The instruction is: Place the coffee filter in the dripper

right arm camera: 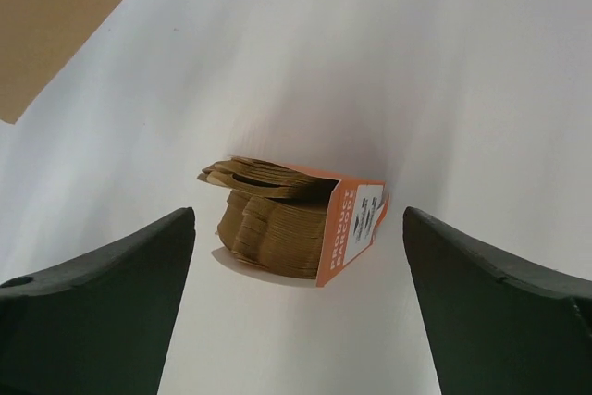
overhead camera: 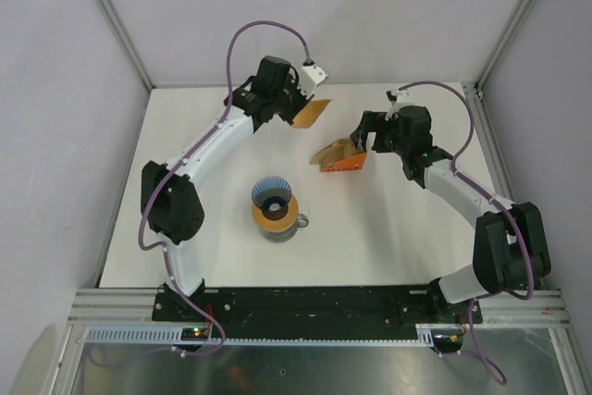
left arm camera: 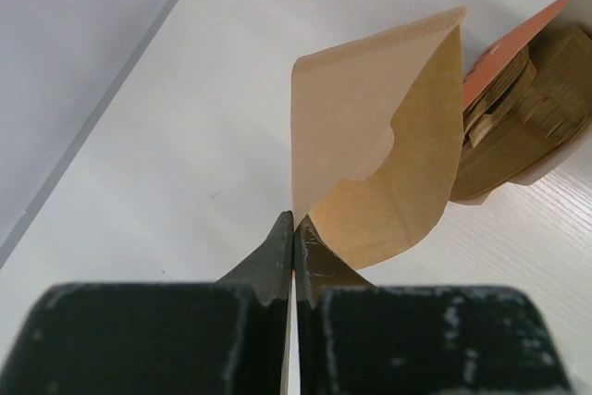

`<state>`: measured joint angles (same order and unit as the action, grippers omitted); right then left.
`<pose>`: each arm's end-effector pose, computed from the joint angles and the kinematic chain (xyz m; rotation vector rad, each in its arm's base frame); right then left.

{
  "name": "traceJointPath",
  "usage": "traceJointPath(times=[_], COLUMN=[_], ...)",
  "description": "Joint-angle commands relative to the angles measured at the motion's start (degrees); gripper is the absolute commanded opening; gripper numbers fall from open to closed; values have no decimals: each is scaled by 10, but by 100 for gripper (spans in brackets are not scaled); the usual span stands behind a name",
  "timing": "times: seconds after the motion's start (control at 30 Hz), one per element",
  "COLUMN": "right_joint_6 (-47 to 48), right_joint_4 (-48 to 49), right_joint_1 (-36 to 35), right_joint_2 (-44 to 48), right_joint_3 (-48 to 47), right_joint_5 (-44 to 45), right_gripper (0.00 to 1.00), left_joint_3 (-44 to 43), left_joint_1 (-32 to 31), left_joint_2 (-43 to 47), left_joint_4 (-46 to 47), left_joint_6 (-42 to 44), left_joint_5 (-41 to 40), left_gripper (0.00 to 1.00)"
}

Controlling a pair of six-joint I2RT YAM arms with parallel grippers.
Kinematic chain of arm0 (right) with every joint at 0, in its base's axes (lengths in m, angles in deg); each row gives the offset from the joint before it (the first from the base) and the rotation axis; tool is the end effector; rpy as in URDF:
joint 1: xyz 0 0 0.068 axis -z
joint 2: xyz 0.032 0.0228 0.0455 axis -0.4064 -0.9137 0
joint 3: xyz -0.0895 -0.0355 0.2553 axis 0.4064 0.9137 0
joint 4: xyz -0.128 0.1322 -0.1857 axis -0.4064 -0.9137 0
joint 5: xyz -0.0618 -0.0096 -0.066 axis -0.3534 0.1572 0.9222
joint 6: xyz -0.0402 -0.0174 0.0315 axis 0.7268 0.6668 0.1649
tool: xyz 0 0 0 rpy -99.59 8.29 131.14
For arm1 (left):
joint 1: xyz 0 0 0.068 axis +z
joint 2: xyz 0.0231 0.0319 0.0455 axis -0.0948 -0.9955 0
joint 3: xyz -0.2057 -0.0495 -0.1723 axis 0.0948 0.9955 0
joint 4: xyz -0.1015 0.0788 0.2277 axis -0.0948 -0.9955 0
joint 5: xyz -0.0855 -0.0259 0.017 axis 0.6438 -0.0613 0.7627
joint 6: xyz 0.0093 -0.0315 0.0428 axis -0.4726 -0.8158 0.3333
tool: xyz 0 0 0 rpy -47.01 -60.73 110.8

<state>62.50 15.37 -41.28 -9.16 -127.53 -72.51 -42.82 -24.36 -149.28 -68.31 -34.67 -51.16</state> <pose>0.3221 0.1053 0.2707 -0.1272 2.0075 0.4984 0.3816 -0.2240 0.3405 1.0504 1.9149 -0.2100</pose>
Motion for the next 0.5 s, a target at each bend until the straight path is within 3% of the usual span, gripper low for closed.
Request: traceJointPath(times=[0.0,0.13,0.27,0.47], right_joint_6=[53,152,355,668], right_joint_4=[-1,8,-10,-23], right_joint_1=[-5,-37,-135,-344], right_joint_2=[46,105,175,238], right_joint_3=[-26,-26,-26,-26], right_joint_5=[8,-45,-72,34], right_gripper=[99,99,99,100], left_joint_3=[5,13,14,22], left_joint_1=[6,7,7,-4], left_joint_2=[77,127,176,237], left_joint_4=[0,-24,-58,-116], left_joint_6=[11,13,21,21], left_joint_5=[19,33,38,45], left_gripper=[0,0,0,0])
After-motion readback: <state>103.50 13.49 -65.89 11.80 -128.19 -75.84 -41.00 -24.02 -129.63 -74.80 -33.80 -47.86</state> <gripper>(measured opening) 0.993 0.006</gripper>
